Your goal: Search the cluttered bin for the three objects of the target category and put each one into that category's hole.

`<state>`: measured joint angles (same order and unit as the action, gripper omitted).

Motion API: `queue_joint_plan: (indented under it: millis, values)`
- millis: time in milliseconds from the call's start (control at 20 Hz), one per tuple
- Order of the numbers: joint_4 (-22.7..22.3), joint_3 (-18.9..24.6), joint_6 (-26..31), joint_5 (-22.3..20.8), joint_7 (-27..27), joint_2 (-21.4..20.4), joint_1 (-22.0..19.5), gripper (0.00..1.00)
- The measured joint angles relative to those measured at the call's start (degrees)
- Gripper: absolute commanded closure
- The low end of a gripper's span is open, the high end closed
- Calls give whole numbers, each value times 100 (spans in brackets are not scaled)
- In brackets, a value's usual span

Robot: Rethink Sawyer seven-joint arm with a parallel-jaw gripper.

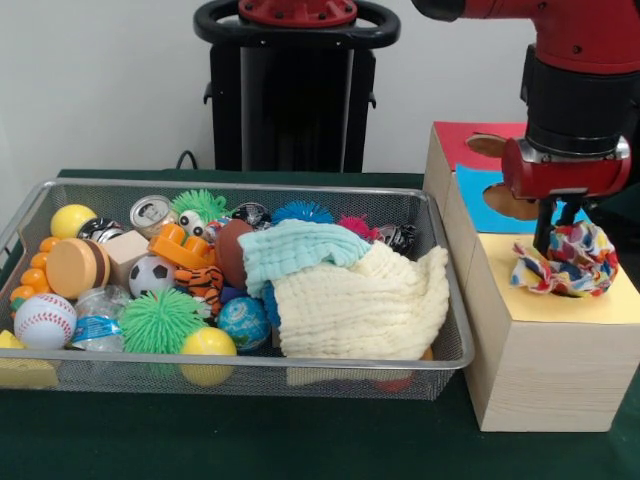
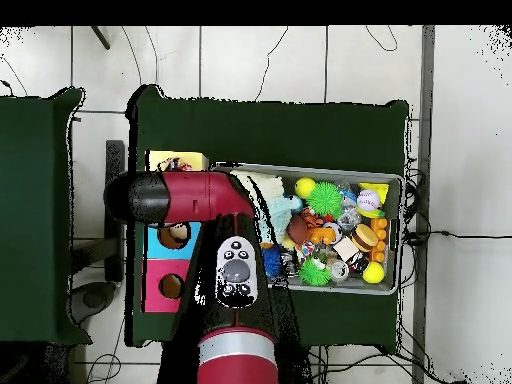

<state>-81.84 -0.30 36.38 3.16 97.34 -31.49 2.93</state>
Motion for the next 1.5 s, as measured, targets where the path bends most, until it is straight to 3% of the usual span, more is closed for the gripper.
queue_joint_plan:
  millis: [500,1500]
  values:
    - [183,-206,7,-184,0,95,19,100]
    - [129,89,68,-53,0,83,-274,100]
